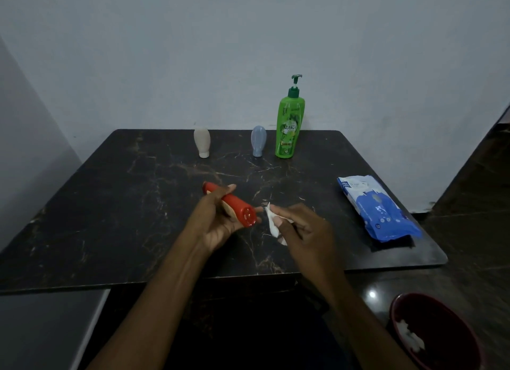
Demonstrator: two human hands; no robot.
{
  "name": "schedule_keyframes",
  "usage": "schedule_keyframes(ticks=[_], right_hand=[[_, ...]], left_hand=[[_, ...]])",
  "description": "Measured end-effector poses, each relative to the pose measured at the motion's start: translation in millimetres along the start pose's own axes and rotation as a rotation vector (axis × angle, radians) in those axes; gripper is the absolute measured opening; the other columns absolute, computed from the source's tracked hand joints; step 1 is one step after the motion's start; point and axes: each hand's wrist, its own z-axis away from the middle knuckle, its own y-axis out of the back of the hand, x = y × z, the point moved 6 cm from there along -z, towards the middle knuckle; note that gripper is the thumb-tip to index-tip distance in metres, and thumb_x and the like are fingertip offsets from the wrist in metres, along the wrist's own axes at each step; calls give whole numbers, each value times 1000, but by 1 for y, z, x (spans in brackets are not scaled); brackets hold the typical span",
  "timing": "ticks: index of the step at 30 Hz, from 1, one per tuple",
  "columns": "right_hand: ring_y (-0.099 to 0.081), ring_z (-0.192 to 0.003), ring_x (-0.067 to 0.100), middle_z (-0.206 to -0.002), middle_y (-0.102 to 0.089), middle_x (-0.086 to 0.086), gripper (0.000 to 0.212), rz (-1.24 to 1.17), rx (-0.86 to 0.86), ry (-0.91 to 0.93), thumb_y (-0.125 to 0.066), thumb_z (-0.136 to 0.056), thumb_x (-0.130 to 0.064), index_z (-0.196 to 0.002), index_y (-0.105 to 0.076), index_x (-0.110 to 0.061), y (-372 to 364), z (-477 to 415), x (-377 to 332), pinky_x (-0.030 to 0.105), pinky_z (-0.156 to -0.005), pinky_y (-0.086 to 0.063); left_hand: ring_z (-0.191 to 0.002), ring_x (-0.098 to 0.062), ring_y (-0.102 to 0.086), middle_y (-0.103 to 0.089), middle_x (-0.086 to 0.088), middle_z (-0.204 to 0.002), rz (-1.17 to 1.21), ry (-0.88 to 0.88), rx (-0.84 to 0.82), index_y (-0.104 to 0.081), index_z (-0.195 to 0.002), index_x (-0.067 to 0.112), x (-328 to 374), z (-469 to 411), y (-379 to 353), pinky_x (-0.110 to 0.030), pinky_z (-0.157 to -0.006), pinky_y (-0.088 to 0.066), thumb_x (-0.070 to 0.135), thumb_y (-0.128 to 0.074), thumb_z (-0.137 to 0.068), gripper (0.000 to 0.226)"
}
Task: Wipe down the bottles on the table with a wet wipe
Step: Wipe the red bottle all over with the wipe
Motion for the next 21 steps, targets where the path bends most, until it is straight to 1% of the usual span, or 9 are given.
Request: schedule_keyframes(ticks=[2,4,6,7,10,14,17,19,21], right_hand=[[-63,-94,3,-102,-64,-15,29,94,-18,101,-62,-94,-14,-121,-67,-24,-5,-3,-13,15,-75,-53],[-59,-90,2,-102,-60,-10,30,216,-29,216,-56,-96,-15,-123,-66,-20,-10,-6,-26,12,-75,-49],[-54,-83,3,-99,-57,-5,33,320,-43,314,-48,-97,-19,-125,-66,-15,-18,-4,-34,12,-71,-45],[-53,-81,4,-98,-56,-3,35,361,-48,343,-45,-98,-20,-126,-65,-12,-22,-2,-35,13,-71,-45],[-54,-80,10,-97,-57,0,32,444,-65,390,-49,-99,-14,-127,-63,-8,-30,9,-26,25,-71,-51],[-54,-78,9,-91,-56,-1,24,382,-69,353,-57,-94,-9,-115,-69,-8,-21,10,-21,29,-67,-50],[-56,-80,8,-93,-59,0,24,318,10,361,-61,-92,-6,-113,-70,-7,-14,3,-31,25,-69,-50],[-57,-81,10,-94,-60,1,24,296,1,387,-59,-95,-8,-116,-69,-6,-18,2,-35,24,-71,-50],[-57,-79,11,-93,-59,1,23,305,-26,388,-56,-97,-11,-114,-70,-4,-24,6,-30,26,-70,-50]], left_hand=[[-110,-56,-63,-49,-30,-133,10,8,31,-37,-147,15,-4,1,0,-75,-87,-51,6,-79,-74,84],[-104,-51,-67,-51,-31,-133,1,15,36,-39,-145,13,-8,5,-5,-72,-81,-55,4,-79,-72,84],[-107,-51,-66,-52,-32,-133,-14,16,53,-40,-144,12,-10,6,-7,-71,-78,-56,4,-78,-70,84],[-109,-51,-65,-52,-32,-132,-17,16,71,-40,-144,11,-10,5,-6,-71,-79,-56,4,-79,-70,84],[-115,-54,-59,-50,-30,-131,-22,7,131,-38,-146,13,-7,5,-1,-75,-88,-51,4,-81,-68,89],[-120,-54,-54,-48,-28,-126,-29,12,170,-31,-151,15,-7,5,3,-75,-91,-49,4,-78,-80,86],[-115,-52,-59,-50,-29,-128,-39,11,154,-36,-145,13,-9,7,-1,-74,-85,-52,4,-77,-82,76],[-111,-50,-62,-52,-29,-127,-45,15,145,-39,-141,10,-10,9,-3,-71,-79,-55,4,-76,-84,68],[-110,-52,-61,-52,-29,-127,-41,19,155,-39,-143,10,-9,8,-2,-71,-73,-56,4,-77,-83,71]])
